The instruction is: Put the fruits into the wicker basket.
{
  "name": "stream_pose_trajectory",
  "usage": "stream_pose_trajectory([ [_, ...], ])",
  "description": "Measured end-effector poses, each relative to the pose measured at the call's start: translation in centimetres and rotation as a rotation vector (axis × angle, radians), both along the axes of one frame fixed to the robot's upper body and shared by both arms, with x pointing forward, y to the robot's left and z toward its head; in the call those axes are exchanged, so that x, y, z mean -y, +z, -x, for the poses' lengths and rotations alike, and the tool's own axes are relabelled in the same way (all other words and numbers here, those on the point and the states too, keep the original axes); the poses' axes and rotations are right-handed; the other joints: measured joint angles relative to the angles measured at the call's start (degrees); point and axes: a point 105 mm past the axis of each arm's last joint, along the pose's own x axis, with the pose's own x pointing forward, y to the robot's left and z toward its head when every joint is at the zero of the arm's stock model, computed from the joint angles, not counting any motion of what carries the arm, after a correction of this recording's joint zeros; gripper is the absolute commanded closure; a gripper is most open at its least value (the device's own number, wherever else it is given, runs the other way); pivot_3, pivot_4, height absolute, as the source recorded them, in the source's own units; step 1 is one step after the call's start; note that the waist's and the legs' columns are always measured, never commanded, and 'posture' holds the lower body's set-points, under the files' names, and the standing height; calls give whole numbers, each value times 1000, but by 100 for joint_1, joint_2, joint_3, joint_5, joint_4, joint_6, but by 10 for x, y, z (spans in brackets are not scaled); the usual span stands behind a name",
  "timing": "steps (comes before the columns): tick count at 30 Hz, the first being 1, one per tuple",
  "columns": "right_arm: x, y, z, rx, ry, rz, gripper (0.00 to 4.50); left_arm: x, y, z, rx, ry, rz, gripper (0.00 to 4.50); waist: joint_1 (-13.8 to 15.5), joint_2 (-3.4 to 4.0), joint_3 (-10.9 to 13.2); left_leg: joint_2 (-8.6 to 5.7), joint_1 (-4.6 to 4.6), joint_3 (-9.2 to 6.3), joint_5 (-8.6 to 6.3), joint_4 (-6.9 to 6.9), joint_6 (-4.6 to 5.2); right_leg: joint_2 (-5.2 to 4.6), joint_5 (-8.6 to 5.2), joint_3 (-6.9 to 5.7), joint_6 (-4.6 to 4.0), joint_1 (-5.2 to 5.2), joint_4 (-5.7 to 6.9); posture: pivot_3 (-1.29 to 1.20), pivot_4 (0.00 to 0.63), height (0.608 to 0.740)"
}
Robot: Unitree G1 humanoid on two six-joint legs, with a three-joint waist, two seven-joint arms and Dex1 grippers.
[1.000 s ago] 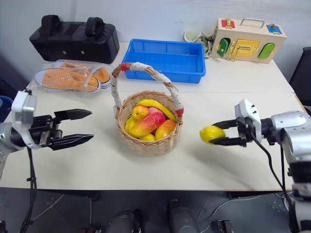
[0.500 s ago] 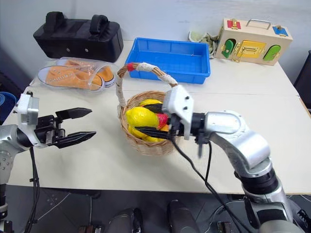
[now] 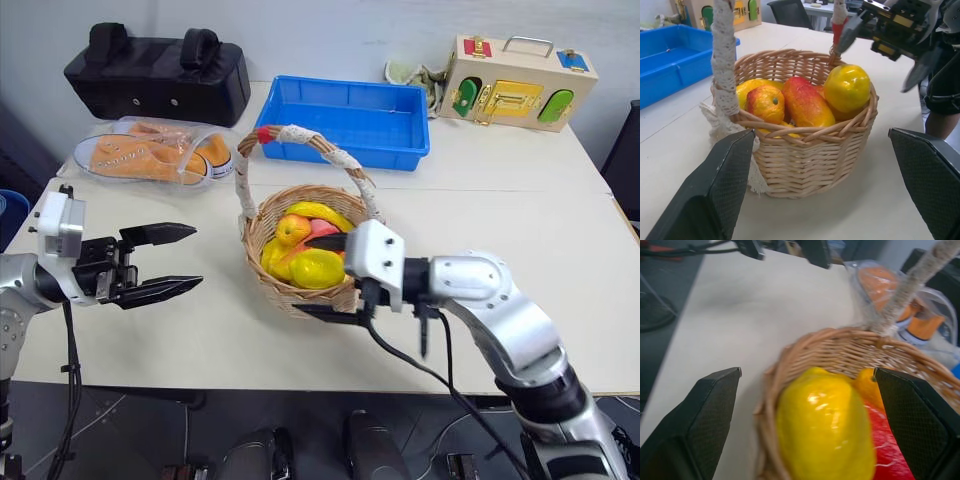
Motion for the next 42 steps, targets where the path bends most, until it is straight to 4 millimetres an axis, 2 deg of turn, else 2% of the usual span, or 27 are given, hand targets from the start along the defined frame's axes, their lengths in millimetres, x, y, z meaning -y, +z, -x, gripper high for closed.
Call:
stream_pose_trajectory([
  [2,12,9,13,-70,39,-111,60,1,2,0,2,-22,-1,0,7,-2,-1,-1,3,-3,-2,3,3,-1,1,-2,1,7,0,0,150,740],
  [5,41,2,21,-148,5,-155,60,-3,5,-1,0,-39,-11,0,28,-8,-5,-8,3,-4,-2,3,7,-6,0,-4,1,10,-4,0,150,740],
  [9,112,-31,12,-152,-183,-94,60,-8,11,1,0,-64,-32,0,96,-14,-8,-14,3,0,-5,4,16,-6,4,-1,7,15,-19,0,150,740],
  [13,189,-42,-8,44,-478,-52,60,-15,13,2,-4,-52,-48,0,55,-12,-8,-15,12,7,-4,6,17,-4,6,5,10,17,-14,0,150,740],
  [14,201,-47,-6,61,-511,-34,60,-18,11,1,-12,-37,-42,0,54,-11,-7,-13,14,5,-3,3,14,-2,5,4,10,17,-12,0,150,740],
  [17,213,-65,1,11,-529,-7,60,-24,5,2,-36,-9,-38,0,21,-9,-6,-7,15,3,0,-1,8,3,5,5,10,15,-7,0,150,740],
  [19,209,-62,-5,21,-514,-17,60,-25,3,2,-26,-3,-41,0,-42,-6,-4,-7,22,13,1,3,8,2,6,15,9,17,3,0,150,740],
  [21,197,-49,-18,44,-476,-50,60,-26,2,2,-22,1,-38,0,-101,-6,-4,-6,41,16,1,3,7,2,7,17,7,30,9,0,150,740],
  [24,145,-6,-43,74,-286,-121,60,-20,-2,6,-40,-38,-29,0,-185,9,5,-6,101,17,4,-23,-2,2,5,18,2,77,9,0,150,740],
  [26,121,8,-46,68,-191,-120,60,-15,-3,8,-36,-63,-28,0,-153,8,5,-4,99,-1,9,-45,-13,6,0,6,-7,75,2,0,150,740],
  [28,99,11,-55,11,-131,-126,60,-10,-5,8,-35,-78,-23,0,-70,6,4,-2,94,-12,6,-49,-22,9,-1,1,-5,73,1,0,150,740],
  [33,72,-2,-70,-108,-89,-113,60,-1,-6,8,-24,-91,-16,0,9,6,4,-4,77,-4,-13,-46,-9,2,-5,3,3,70,-27,0,150,740],
  [36,61,-7,-76,-138,-64,-86,642,2,-4,7,-13,-92,-20,0,-7,6,4,-4,75,1,-15,-44,-5,0,-5,4,3,70,-36,0,150,740],
  [42,57,-8,-83,-154,-59,-98,2764,6,-3,8,0,-85,-29,0,-18,6,4,-4,77,2,-9,-39,-7,2,-5,5,3,72,-29,0,150,740],
])
